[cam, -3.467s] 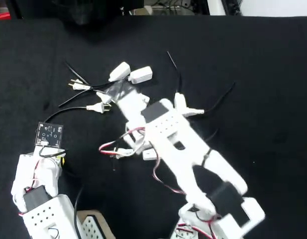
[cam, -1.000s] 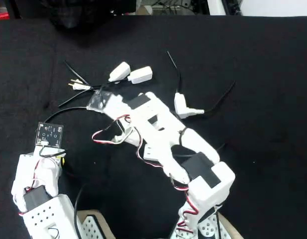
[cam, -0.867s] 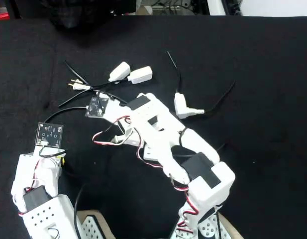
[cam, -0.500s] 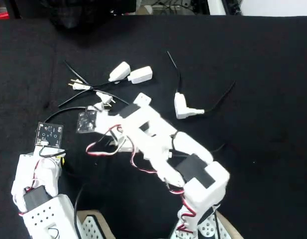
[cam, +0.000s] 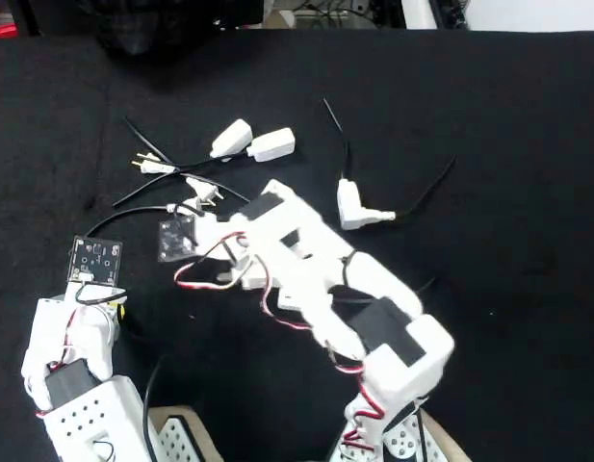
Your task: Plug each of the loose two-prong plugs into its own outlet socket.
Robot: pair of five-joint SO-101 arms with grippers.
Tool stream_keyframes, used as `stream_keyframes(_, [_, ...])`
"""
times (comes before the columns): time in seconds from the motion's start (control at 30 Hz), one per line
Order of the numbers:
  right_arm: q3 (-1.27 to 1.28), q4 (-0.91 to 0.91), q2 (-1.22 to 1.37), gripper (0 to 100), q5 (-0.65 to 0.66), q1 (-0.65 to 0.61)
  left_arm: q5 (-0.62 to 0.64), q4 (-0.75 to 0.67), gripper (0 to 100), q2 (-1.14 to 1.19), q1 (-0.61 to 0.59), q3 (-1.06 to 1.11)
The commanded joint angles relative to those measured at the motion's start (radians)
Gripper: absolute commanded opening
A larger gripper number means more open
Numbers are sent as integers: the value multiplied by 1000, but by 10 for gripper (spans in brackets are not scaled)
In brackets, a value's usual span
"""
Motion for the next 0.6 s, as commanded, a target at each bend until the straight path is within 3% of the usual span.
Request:
stream_keyframes(0.0, [-12, 98, -150, 11, 216, 120, -5, 11, 252, -8, 15, 21])
stream_keyframes(0.13, [-12, 121, -202, 11, 428, 255, -5, 11, 252, -8, 15, 21])
stream_keyframes(0.27, [-16, 101, -160, 11, 537, 348, -5, 11, 252, -8, 15, 21])
stream_keyframes(0.4, [-18, 83, -102, 25, 555, 370, -6, 11, 252, -8, 25, 21])
stream_keyframes(0.57, [-16, 87, -102, 179, 548, 420, -34, 11, 252, -8, 25, 21])
